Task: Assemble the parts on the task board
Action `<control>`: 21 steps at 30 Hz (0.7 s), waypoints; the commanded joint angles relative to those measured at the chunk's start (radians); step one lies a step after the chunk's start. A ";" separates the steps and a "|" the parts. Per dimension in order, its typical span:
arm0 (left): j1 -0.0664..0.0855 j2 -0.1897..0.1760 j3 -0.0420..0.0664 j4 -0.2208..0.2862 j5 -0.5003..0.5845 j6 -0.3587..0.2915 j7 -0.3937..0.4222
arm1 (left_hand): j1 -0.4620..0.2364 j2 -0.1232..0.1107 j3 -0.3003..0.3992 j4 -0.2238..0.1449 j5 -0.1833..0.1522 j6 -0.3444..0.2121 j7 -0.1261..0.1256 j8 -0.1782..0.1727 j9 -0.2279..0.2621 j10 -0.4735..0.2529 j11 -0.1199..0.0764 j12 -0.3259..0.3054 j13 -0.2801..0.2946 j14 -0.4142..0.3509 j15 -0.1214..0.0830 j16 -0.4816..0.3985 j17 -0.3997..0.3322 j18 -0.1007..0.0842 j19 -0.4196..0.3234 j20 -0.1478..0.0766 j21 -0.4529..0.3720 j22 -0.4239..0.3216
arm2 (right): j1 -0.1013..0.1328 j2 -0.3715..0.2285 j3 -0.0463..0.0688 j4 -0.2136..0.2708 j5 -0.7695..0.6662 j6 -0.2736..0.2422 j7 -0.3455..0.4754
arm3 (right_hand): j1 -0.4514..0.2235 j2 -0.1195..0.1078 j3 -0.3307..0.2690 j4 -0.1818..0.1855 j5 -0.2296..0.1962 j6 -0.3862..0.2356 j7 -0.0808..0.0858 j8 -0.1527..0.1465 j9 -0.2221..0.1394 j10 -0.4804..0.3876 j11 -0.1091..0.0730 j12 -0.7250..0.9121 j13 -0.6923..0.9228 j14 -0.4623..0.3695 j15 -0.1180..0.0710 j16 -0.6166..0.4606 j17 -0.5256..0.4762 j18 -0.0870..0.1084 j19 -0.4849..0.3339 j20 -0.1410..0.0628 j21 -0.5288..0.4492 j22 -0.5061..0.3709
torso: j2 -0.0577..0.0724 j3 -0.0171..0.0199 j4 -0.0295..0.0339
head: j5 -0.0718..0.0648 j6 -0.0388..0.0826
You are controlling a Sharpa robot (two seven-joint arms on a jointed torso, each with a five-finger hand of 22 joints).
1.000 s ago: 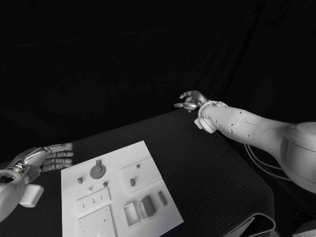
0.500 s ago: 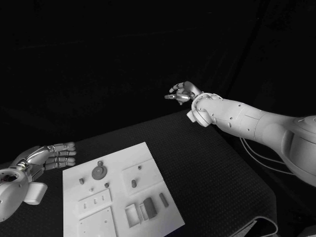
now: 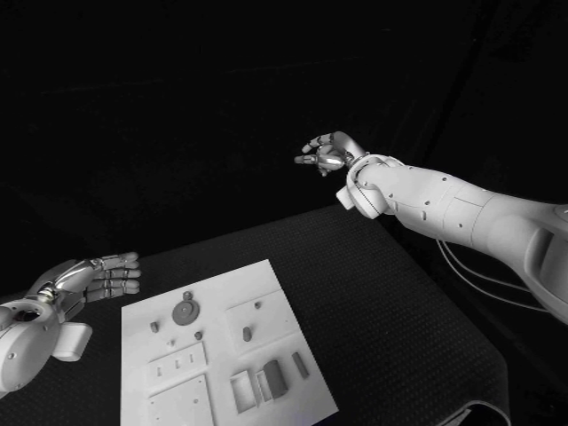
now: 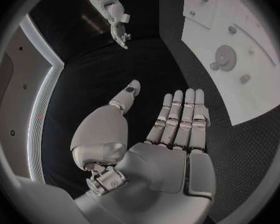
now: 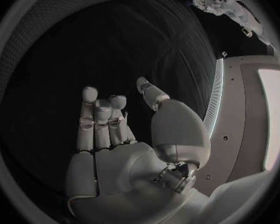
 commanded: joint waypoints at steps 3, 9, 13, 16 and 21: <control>-0.001 0.002 0.001 -0.005 0.026 -0.001 0.038 | 0.008 0.006 -0.007 -0.001 -0.003 0.004 0.009 0.001 -0.002 0.008 -0.004 0.001 -0.002 0.002 0.001 -0.005 -0.001 0.012 0.006 0.001 -0.003 -0.002 | 0.000 -0.003 0.000 0.041 0.008 0.033 0.014 | -0.002 0.010 0.000 -0.007 0.003 0.009 0.000 -0.005 -0.003 0.005 0.000 0.004 -0.002 0.005 0.000 0.007 -0.002 0.006 0.008 0.001 0.003 0.013 | 0.000 0.0010 0.0010 | 0.009 0.008; -0.002 0.001 0.001 -0.005 0.029 0.009 0.043 | 0.008 0.009 -0.010 0.000 -0.003 0.006 0.008 0.002 -0.003 0.010 -0.005 0.001 -0.003 0.004 0.000 -0.006 -0.001 0.011 0.007 0.000 -0.003 -0.002 | 0.001 0.003 0.000 0.056 0.007 0.044 0.007 | -0.005 0.012 0.000 -0.009 0.003 0.010 -0.001 -0.007 -0.005 0.006 0.000 0.004 -0.003 0.006 -0.001 0.007 -0.003 0.006 0.009 0.001 0.003 0.012 | 0.001 -0.0015 0.0022 | 0.018 0.013; -0.002 -0.001 0.001 -0.006 0.044 0.013 0.049 | 0.006 0.014 -0.013 0.001 -0.003 0.010 0.008 0.003 -0.005 0.015 -0.006 0.003 -0.005 0.005 0.000 -0.008 -0.001 0.009 0.008 -0.001 -0.004 -0.004 | 0.000 0.008 -0.001 0.085 0.006 0.053 -0.006 | -0.001 0.017 0.004 -0.015 0.003 0.011 -0.001 -0.009 -0.008 0.006 -0.001 0.005 -0.004 0.007 -0.001 0.008 -0.003 0.006 0.010 -0.001 0.003 0.012 | 0.002 0.0011 0.0010 | 0.042 0.012; -0.003 -0.003 0.001 -0.012 0.051 0.020 0.061 | 0.006 0.017 -0.016 0.000 -0.003 0.012 0.011 0.002 -0.008 0.016 -0.003 0.002 -0.009 -0.002 0.003 -0.016 -0.004 0.006 0.004 -0.001 -0.008 -0.007 | -0.013 0.011 -0.001 0.119 0.004 0.065 -0.012 | 0.000 0.022 0.005 -0.021 0.003 0.012 -0.001 -0.012 -0.010 0.006 -0.001 0.006 -0.005 0.007 -0.001 0.008 -0.004 0.006 0.010 -0.001 0.003 0.012 | 0.002 0.0025 -0.0025 | 0.073 0.011; -0.003 0.000 0.001 -0.028 0.053 0.025 0.072 | 0.008 0.020 -0.019 -0.001 -0.003 0.012 0.010 0.001 -0.012 0.017 -0.003 0.000 -0.012 -0.009 0.004 -0.023 -0.006 0.004 0.001 0.000 -0.011 -0.009 | -0.037 0.020 -0.005 0.158 0.004 0.083 -0.019 | -0.004 0.023 0.004 -0.023 0.002 0.015 -0.001 -0.013 -0.011 0.006 -0.001 0.006 -0.006 0.007 -0.001 0.008 -0.005 0.006 0.010 -0.001 0.002 0.012 | 0.001 0.0025 -0.0037 | 0.109 0.007</control>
